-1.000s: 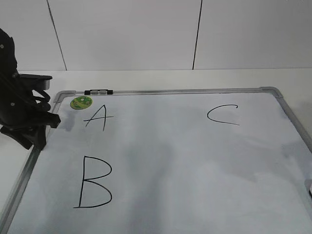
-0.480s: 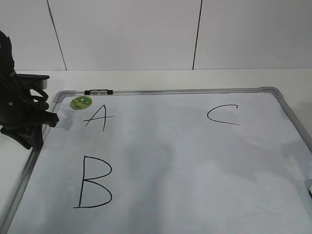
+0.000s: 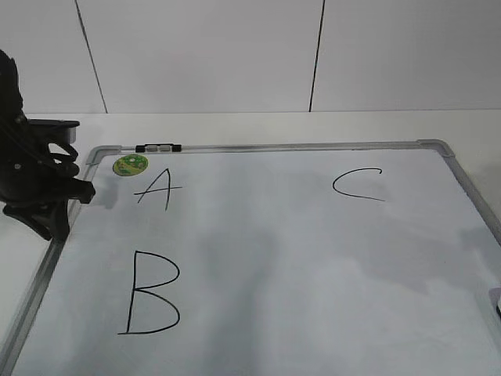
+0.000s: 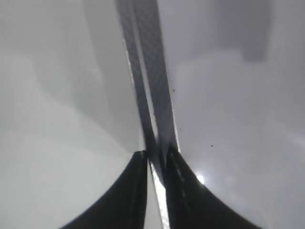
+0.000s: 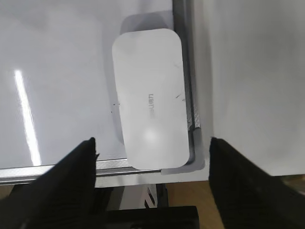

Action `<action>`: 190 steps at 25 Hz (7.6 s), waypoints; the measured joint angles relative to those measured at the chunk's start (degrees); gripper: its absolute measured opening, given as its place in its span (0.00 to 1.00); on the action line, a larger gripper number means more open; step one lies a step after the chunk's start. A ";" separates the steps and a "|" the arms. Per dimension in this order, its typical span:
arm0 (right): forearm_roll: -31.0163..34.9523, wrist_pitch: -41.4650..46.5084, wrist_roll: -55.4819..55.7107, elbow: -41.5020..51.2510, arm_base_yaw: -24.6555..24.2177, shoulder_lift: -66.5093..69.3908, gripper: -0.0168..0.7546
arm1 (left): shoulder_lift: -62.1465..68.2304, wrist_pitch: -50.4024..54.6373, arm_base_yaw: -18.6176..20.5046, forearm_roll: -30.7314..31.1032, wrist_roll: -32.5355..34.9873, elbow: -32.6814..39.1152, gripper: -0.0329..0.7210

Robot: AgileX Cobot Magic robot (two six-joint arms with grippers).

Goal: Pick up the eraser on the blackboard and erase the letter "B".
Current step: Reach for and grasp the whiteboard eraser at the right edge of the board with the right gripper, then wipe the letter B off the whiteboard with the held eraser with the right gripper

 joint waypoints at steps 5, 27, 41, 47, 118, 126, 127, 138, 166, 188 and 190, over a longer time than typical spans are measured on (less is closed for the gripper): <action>-0.23 0.00 1.79 0.12 0.00 1.13 0.79 | 0.00 0.00 0.13 -0.46 -0.23 0.00 0.09; -2.13 -0.32 0.97 0.24 0.00 9.40 0.88 | 0.00 0.10 0.17 -0.73 -0.22 -0.04 0.09; -2.00 -6.99 -3.82 0.24 2.79 18.58 0.89 | 0.00 0.10 0.17 -0.81 -0.22 -0.04 0.09; -1.90 -7.22 -3.82 0.24 2.79 19.69 0.89 | 0.00 0.10 0.17 -0.81 -0.22 -0.04 0.09; -0.66 -16.81 -0.85 7.15 2.89 22.14 0.75 | 0.00 0.18 0.26 -1.27 -0.10 -0.04 0.09; -0.45 -9.58 -0.74 2.37 2.89 22.40 0.75 | 0.00 0.18 0.26 -1.38 -0.08 -0.04 0.09; -0.23 -8.87 -0.74 1.82 2.89 22.40 0.75 | 0.00 0.18 0.26 -1.38 -0.08 -0.04 0.09; 6.42 -5.69 -1.46 -10.15 12.30 23.15 0.75 | 0.00 0.22 0.26 -1.38 0.02 -0.04 0.09; 6.21 -7.76 -7.50 -42.43 51.89 52.58 0.75 | 0.00 1.28 0.26 -4.06 0.14 -0.13 0.09; 5.42 -6.15 -12.62 -48.91 59.13 61.28 0.75 | 0.00 1.50 0.26 -4.75 0.26 -0.13 0.09; 5.42 -6.15 -12.74 -49.03 59.89 61.70 0.75 | 0.00 1.50 0.26 -4.75 0.26 -0.13 0.09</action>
